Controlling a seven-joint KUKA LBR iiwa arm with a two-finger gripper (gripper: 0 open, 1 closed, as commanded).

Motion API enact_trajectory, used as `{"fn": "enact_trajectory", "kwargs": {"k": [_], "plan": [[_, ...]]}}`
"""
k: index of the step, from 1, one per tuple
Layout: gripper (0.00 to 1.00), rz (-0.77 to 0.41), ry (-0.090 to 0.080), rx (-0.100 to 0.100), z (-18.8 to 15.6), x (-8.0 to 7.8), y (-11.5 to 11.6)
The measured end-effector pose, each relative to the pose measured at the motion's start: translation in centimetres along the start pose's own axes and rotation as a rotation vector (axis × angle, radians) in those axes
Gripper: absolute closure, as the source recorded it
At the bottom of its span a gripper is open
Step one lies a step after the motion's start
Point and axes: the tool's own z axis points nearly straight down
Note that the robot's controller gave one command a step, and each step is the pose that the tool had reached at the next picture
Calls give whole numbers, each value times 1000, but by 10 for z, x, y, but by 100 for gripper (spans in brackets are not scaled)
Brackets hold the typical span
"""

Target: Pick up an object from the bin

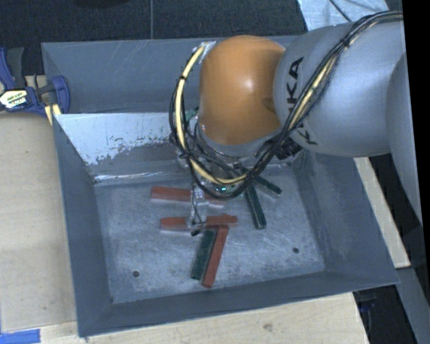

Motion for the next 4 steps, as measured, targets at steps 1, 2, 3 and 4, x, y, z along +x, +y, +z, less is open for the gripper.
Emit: {"fn": "enact_trajectory", "kwargs": {"k": [1,2,3,4], "plan": [[0,-137,-3,0,121,-16,-21],[100,-135,-13,-2,114,-19,-19],[100,-138,-10,-1,29,-7,-10],[100,-78,-13,-1,-113,-18,-26]]}}
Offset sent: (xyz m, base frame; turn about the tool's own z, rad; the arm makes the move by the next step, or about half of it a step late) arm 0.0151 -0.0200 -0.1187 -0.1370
